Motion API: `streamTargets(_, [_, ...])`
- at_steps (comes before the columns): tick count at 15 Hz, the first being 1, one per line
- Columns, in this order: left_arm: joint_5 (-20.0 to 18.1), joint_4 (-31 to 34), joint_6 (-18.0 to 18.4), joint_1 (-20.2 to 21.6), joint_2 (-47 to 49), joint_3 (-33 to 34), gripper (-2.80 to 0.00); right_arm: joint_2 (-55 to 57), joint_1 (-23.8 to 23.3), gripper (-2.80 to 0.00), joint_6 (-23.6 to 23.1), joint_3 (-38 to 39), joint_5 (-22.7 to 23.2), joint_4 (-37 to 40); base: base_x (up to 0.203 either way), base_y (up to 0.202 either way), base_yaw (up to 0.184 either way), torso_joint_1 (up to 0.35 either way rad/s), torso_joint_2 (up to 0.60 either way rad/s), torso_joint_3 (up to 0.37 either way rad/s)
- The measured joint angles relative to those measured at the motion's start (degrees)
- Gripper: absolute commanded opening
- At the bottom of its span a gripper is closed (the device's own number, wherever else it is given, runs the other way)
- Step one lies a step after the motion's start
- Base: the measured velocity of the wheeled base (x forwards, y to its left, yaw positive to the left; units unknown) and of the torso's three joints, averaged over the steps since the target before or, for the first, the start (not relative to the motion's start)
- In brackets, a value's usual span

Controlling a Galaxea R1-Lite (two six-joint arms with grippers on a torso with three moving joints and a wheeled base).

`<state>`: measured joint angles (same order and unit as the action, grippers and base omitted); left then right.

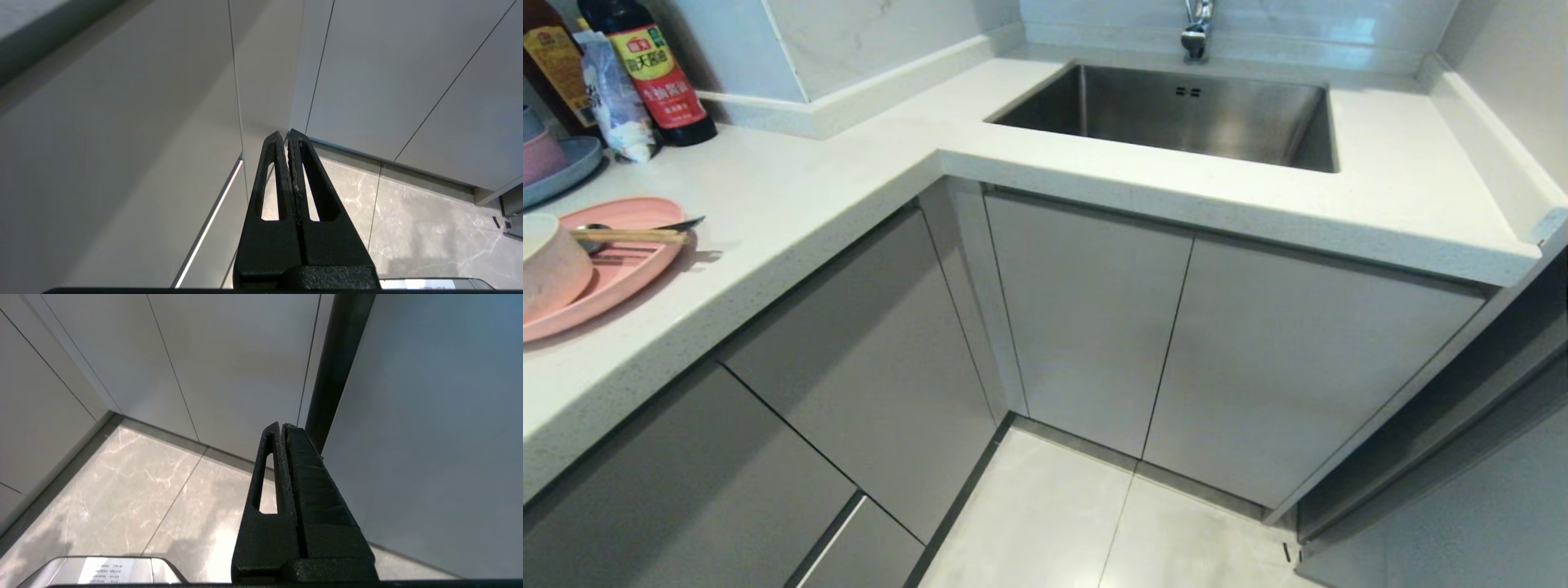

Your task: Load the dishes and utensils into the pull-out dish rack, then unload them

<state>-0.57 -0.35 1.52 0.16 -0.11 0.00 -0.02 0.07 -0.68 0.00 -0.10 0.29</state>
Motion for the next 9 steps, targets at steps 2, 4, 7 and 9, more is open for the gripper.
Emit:
streamTargets(2, [-0.1, 0.0, 0.0, 0.0, 0.0, 0.0, -2.80, 0.0, 0.0, -2.80, 0.0, 0.0, 0.0, 0.0, 0.000, 0.000, 0.000, 0.003, 0.00, 0.209])
streamTargets(4, [0.0, 0.0, 0.0, 0.0, 0.0, 0.0, -2.80, 0.0, 0.0, -2.80, 0.0, 0.0, 0.0, 0.0, 0.000, 0.000, 0.000, 0.004, 0.00, 0.201])
streamTargets(7, [-0.1, 0.0, 0.0, 0.0, 0.0, 0.0, -2.80, 0.0, 0.0, -2.80, 0.0, 0.0, 0.0, 0.0, 0.000, 0.000, 0.000, 0.001, 0.00, 0.204])
streamTargets(9, [0.0, 0.0, 0.0, 0.0, 0.0, 0.0, -2.80, 0.0, 0.0, -2.80, 0.0, 0.0, 0.0, 0.0, 0.000, 0.000, 0.000, 0.004, 0.00, 0.198])
